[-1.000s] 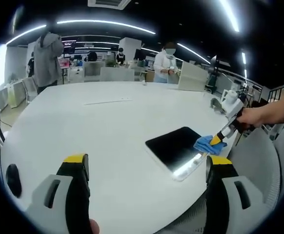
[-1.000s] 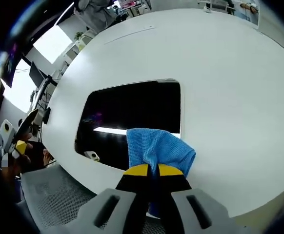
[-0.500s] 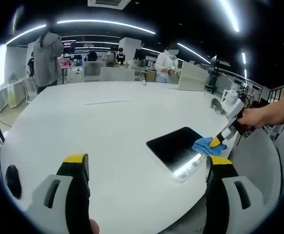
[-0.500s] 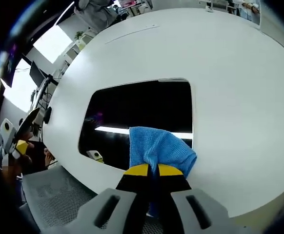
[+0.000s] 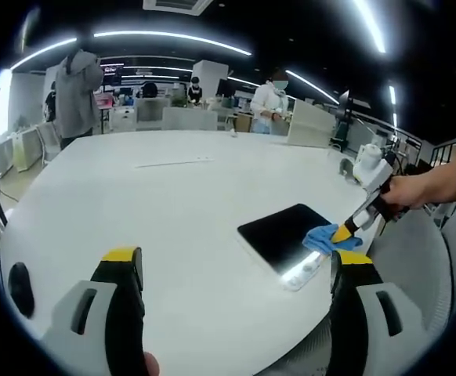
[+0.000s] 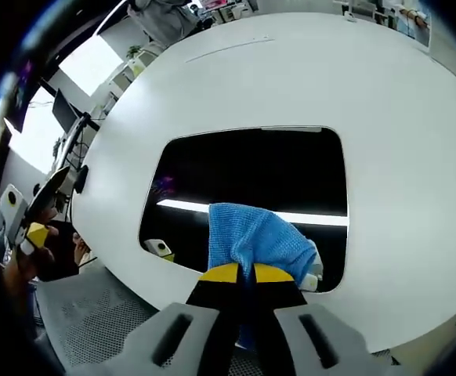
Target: Wipe the mirror surface with the cleaning cloth until all visible marks leave the cleaned area.
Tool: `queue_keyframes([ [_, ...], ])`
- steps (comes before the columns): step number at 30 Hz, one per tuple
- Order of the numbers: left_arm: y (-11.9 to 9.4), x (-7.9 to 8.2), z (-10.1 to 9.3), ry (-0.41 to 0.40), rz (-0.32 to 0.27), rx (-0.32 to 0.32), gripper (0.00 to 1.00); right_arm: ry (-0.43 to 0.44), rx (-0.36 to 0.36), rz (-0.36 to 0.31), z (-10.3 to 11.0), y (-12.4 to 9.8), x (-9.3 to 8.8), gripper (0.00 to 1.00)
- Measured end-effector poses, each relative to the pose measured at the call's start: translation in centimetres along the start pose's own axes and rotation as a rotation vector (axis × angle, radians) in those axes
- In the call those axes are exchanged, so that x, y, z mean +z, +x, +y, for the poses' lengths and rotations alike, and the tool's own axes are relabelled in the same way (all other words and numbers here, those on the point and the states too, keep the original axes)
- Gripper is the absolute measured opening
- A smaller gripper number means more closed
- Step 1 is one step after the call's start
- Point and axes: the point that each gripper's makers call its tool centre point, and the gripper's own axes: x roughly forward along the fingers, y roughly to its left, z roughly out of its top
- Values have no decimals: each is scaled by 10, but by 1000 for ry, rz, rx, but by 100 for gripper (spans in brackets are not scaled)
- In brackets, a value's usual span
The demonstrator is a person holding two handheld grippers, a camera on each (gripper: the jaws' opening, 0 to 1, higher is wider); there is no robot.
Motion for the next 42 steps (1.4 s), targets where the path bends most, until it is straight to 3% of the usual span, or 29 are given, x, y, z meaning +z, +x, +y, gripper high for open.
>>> queue_keyframes([
  [20, 1, 1, 8, -5, -3, 8, 99, -61, 38, 25, 46, 17, 3, 0],
  [31, -1, -6, 11, -1, 13, 1, 99, -92, 48, 38, 59, 21, 3, 0],
  [42, -2, 0, 10, 8, 8, 1, 99, -111, 60, 46, 71, 25, 4, 0],
])
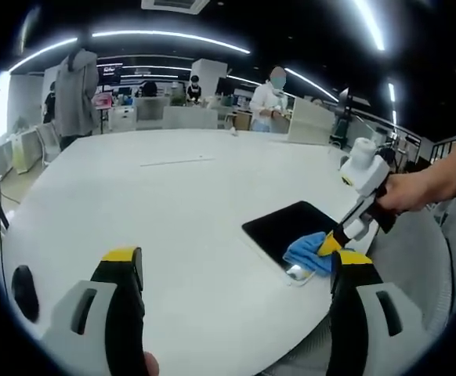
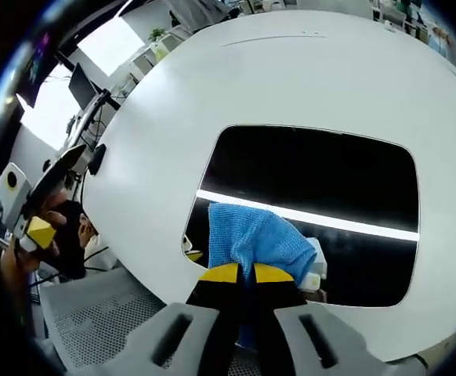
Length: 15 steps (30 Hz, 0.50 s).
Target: Wipe the mirror surface with the cleaning cloth until all visible marks leave the cleaned area.
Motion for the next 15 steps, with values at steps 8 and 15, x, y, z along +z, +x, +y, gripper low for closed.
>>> queue_keyframes([
  [8, 2, -1, 3, -3, -1, 1, 99, -21, 17, 5, 18, 9, 4, 0],
  [15, 3, -3, 7, -4, 3, 3, 99, -43, 33, 6, 35, 16, 8, 0],
])
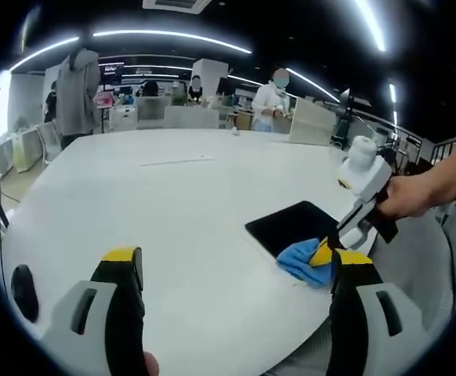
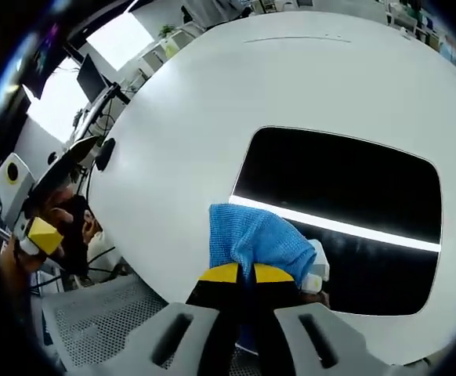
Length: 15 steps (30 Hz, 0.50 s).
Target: Wipe the mirror surface with the cleaning cloth until all visible marks leave the cleaned area.
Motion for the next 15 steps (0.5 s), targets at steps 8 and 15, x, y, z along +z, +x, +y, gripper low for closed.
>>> queue_keyframes([
  [8, 0, 0, 2, -4, 1, 3, 99, -9, 6, 1, 2, 0, 0, 0],
  [15, 4, -1, 1, -9, 1, -1, 99, -9, 10, 6, 1, 1, 1, 0],
])
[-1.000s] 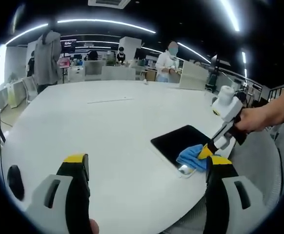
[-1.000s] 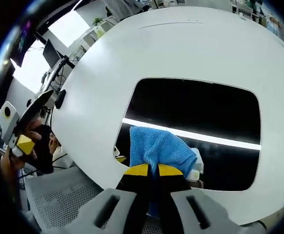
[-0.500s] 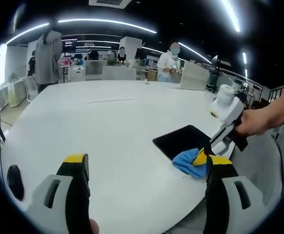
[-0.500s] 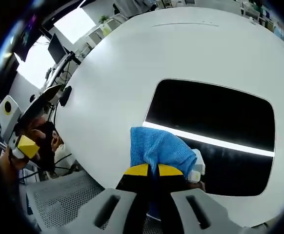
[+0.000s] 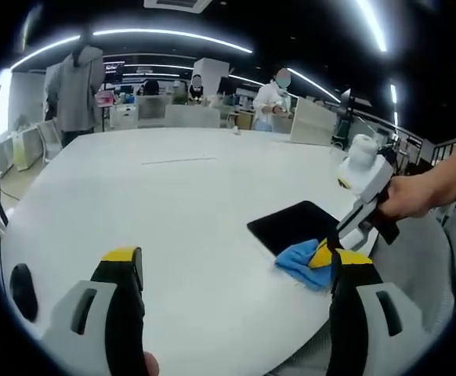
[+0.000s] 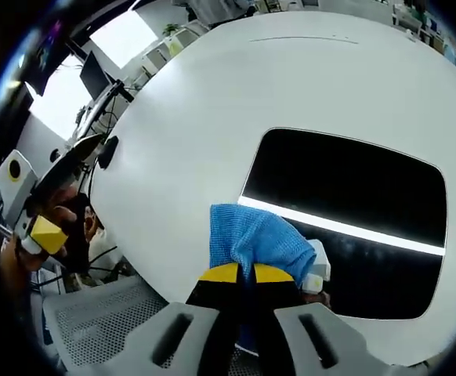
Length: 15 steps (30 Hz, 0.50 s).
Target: Wipe the mirror surface with the cleaning cloth until all visible marks leave the cleaned area.
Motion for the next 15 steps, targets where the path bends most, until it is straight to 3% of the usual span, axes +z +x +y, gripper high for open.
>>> queue_keyframes([
  [5, 2, 2, -3, -4, -4, -4, 99, -2, 0, -2, 0, 0, 3, 0],
  [15, 2, -2, -1, -16, -7, -2, 99, -39, -18, -2, -10, 7, 27, 0],
])
